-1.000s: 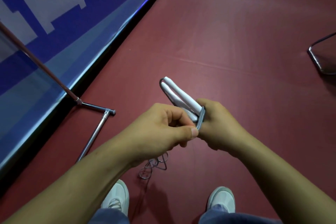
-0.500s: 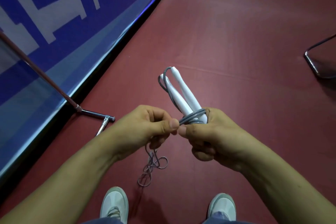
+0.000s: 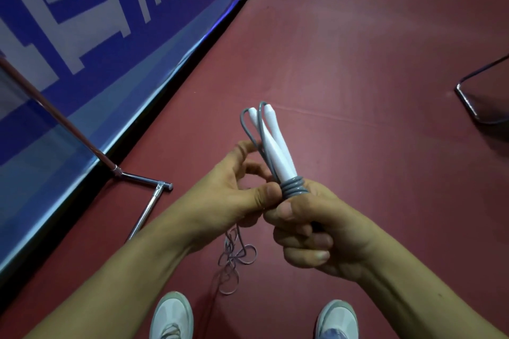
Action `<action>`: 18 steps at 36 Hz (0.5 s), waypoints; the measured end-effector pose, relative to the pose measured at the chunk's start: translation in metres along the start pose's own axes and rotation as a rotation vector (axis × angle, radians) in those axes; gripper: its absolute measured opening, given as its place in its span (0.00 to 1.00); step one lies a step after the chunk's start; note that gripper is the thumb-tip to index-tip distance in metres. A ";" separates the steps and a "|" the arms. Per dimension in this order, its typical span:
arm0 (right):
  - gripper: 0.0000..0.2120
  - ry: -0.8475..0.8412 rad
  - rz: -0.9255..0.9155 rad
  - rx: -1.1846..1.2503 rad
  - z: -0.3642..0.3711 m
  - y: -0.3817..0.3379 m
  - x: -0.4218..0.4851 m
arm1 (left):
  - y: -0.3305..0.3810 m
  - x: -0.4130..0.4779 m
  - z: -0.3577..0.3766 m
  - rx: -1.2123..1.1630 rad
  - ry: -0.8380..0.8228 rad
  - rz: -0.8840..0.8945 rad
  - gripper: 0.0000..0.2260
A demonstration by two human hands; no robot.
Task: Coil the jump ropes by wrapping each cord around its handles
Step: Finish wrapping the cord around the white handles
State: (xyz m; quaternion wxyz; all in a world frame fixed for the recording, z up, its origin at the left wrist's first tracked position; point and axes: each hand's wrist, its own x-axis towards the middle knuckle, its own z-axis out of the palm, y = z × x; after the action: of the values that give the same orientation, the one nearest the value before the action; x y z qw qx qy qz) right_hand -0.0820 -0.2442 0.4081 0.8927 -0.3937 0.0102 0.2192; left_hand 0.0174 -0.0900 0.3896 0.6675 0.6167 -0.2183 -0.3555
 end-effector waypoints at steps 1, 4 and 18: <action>0.09 0.003 0.012 0.005 0.001 0.000 0.000 | -0.001 0.000 0.000 -0.018 -0.033 0.001 0.30; 0.04 -0.007 0.059 0.033 0.006 -0.002 -0.002 | -0.001 -0.003 0.002 -0.065 -0.177 -0.042 0.32; 0.05 0.037 0.194 0.011 0.001 -0.004 0.008 | 0.005 -0.004 0.005 0.031 0.045 0.009 0.04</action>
State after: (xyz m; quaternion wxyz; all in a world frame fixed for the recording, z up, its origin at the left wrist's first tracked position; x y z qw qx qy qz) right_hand -0.0736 -0.2432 0.4098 0.8690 -0.3899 0.0659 0.2974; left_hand 0.0123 -0.0903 0.3961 0.6642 0.6338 -0.2115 -0.3354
